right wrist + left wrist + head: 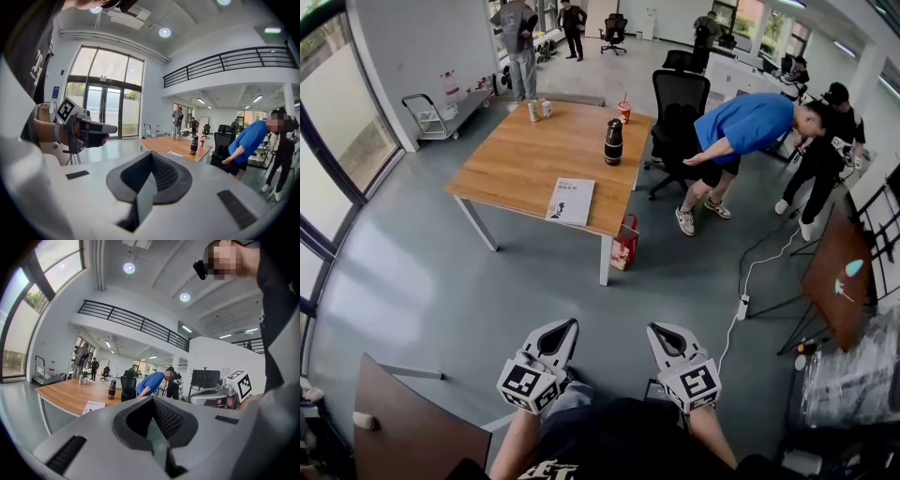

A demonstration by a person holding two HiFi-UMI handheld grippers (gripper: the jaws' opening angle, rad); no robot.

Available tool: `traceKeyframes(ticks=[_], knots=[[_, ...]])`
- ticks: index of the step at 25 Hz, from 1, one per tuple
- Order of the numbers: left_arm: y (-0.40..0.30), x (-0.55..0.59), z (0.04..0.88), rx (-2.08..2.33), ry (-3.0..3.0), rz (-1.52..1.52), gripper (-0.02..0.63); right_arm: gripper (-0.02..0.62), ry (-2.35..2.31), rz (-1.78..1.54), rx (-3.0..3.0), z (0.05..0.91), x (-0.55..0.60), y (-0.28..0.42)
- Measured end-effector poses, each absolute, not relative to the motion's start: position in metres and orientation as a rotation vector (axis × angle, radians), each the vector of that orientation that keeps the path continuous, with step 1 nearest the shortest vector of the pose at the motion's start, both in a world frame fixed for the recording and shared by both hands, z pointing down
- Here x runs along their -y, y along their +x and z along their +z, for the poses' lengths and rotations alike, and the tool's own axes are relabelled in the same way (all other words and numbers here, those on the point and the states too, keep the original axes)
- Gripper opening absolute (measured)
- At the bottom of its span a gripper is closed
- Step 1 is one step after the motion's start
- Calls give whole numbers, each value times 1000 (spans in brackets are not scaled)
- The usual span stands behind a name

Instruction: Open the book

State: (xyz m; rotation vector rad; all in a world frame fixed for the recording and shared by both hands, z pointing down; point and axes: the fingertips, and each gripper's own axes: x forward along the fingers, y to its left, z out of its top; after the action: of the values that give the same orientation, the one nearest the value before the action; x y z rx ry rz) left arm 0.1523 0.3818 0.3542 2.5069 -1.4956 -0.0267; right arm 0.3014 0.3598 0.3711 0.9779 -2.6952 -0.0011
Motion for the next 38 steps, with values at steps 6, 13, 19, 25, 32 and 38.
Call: traceKeyframes(ticks=[6,13,19,25,32,38], knots=[[117,-368,354,1501,2462,-53,-2,-12,964,-8,2685,368,-343,269],[82,-359,350,1497,2460,-71,-2,-12,912,-15,2630,371,-337,229],[55,-353,358,1477,2438,-88,-2,-12,915,-34,2595,374,-329,203],[39,-347,360,1441,2470,-121,-2,-12,942,-43,2573,373,-323,187],[28,-345,367,1392,2481,-101,-2,-12,966,-39,2521,383,-324,180],[19,-335,374,1404,2461,-91,-2,-12,949,-6,2528,393,-311,173]])
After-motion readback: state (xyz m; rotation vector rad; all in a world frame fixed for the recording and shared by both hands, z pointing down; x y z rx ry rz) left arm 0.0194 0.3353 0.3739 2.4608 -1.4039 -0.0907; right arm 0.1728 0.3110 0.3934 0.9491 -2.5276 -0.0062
